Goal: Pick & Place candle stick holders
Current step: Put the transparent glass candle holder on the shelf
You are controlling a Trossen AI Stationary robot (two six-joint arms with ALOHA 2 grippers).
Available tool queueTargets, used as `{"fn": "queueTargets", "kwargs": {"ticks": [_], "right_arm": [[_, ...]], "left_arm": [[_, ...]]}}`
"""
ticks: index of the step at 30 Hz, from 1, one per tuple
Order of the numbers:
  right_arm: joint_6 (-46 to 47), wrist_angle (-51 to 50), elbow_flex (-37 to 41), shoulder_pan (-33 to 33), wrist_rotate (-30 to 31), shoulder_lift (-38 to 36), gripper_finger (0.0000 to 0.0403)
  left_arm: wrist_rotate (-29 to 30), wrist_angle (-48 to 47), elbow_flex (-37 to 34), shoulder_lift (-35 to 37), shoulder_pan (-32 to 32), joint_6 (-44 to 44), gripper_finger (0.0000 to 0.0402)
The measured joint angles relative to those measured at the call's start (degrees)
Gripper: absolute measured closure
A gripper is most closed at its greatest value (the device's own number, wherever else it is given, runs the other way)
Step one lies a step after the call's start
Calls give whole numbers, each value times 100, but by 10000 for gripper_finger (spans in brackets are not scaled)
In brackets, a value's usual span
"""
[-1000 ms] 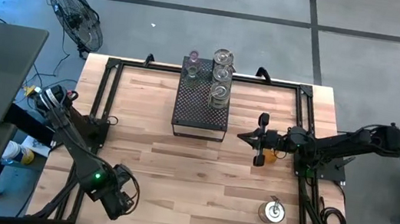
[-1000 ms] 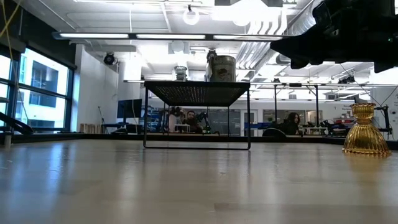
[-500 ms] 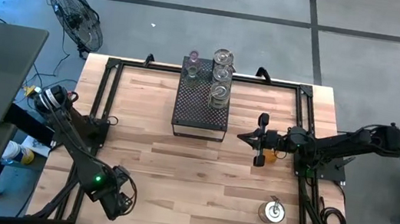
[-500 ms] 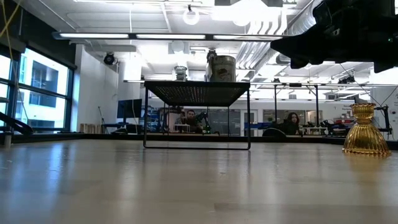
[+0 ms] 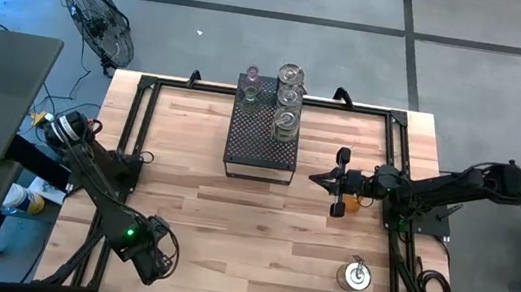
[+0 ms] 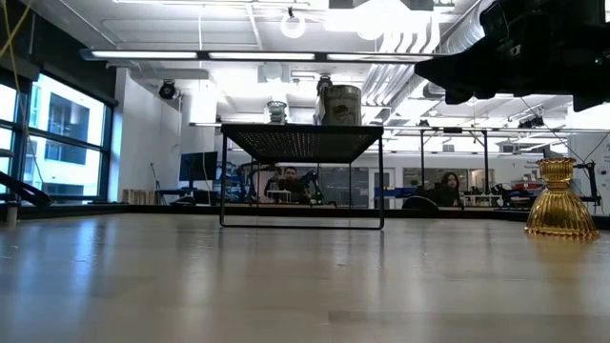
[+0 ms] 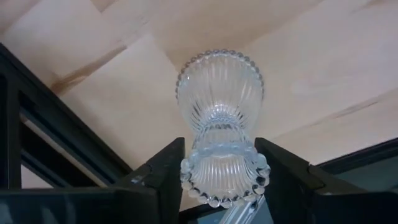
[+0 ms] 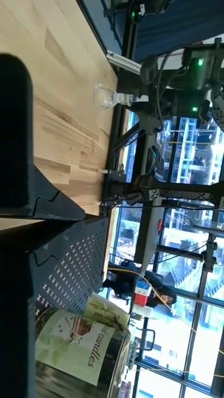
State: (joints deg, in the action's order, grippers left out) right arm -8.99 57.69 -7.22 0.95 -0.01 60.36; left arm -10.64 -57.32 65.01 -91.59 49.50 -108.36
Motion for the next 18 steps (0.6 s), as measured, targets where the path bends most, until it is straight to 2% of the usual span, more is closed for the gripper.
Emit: {"fn": "queueTargets", "kwargs": {"ticks": [4, 6, 10, 13, 18], "right_arm": [[0, -4, 0, 0, 0, 0, 401], [0, -9, 0, 0, 0, 0, 401], [3, -22, 0, 0, 1, 0, 402], [9, -42, 0, 0, 2, 0, 401], [14, -50, 0, 0, 2, 0, 401]], "left_arm": [[73, -165, 158, 191, -150, 317, 235], [297, -460, 303, 377, -318, 520, 235], [754, -1146, 722, 780, -964, 1278, 234], [960, -1722, 1147, 967, -1737, 2384, 234], [973, -2401, 2150, 922, -3416, 5105, 234]]}}
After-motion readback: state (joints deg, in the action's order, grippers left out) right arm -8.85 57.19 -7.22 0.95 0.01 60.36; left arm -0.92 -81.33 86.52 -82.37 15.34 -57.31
